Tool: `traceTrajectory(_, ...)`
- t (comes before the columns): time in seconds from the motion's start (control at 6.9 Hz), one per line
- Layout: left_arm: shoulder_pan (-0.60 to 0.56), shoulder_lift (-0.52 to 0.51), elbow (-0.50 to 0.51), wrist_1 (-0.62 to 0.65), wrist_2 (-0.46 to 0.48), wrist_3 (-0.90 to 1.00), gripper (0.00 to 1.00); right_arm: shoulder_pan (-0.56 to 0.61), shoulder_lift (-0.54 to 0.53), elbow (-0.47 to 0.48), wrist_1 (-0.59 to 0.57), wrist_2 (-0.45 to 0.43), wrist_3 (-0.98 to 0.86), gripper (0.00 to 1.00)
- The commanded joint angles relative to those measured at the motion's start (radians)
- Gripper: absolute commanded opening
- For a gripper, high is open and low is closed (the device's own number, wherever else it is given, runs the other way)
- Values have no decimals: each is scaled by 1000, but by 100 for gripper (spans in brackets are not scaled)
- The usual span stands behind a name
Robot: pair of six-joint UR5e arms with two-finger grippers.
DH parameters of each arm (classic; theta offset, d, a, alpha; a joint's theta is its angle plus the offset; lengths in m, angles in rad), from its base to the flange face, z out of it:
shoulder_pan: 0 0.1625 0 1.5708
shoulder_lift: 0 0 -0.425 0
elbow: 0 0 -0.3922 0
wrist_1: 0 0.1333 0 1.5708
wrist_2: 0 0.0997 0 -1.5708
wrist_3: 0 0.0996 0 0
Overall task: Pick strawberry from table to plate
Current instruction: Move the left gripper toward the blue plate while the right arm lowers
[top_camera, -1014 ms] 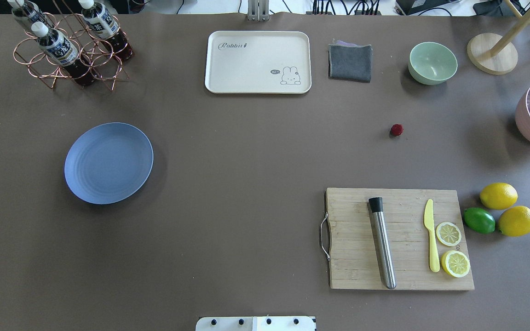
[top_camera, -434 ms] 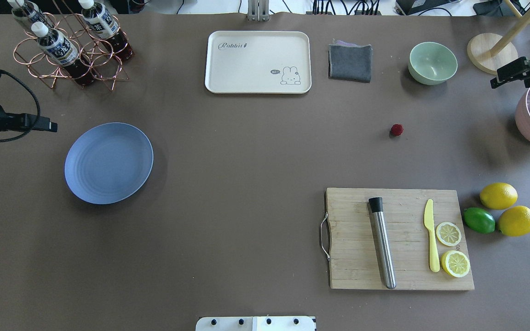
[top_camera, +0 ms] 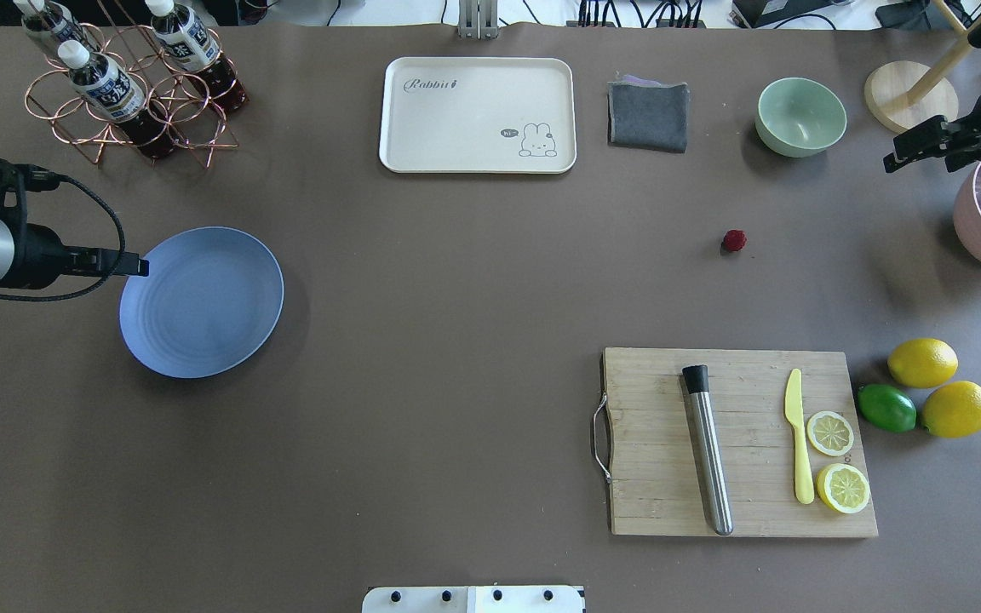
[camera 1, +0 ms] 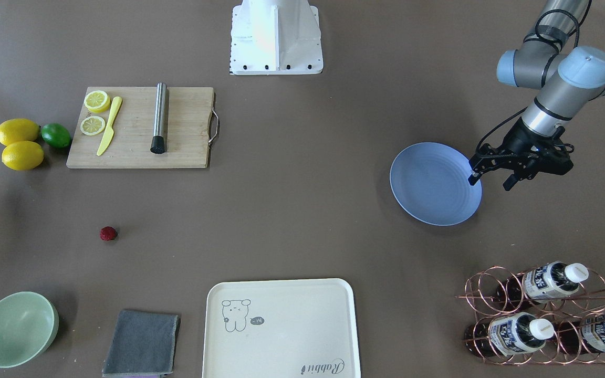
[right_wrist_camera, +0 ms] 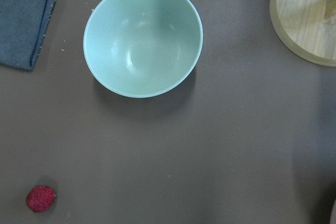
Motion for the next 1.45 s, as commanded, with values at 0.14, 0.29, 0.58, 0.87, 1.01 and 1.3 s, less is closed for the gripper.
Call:
traceTrajectory(0.14, 17, -7, 61, -51, 14, 0, 98, -38, 24, 10, 2, 1, 73, 100)
traceTrajectory(0.29, 26, -9, 61, -51, 14, 0, 97, -43, 26, 11, 2, -1, 78, 100)
traceTrajectory(0.58, 63, -11, 62, -53, 34, -3, 87, -54, 38, 16, 2, -1, 102, 100)
traceTrajectory(0.87, 80, -11, 65, -53, 37, -3, 53, -54, 38, 19, 2, -1, 107, 100)
traceTrajectory(1.01, 80, -11, 64, -53, 37, -3, 21, -57, 40, 18, 2, -1, 107, 100)
traceTrajectory(1.3, 77, -12, 47, -53, 21, -11, 0, -59, 40, 19, 2, -1, 109, 100)
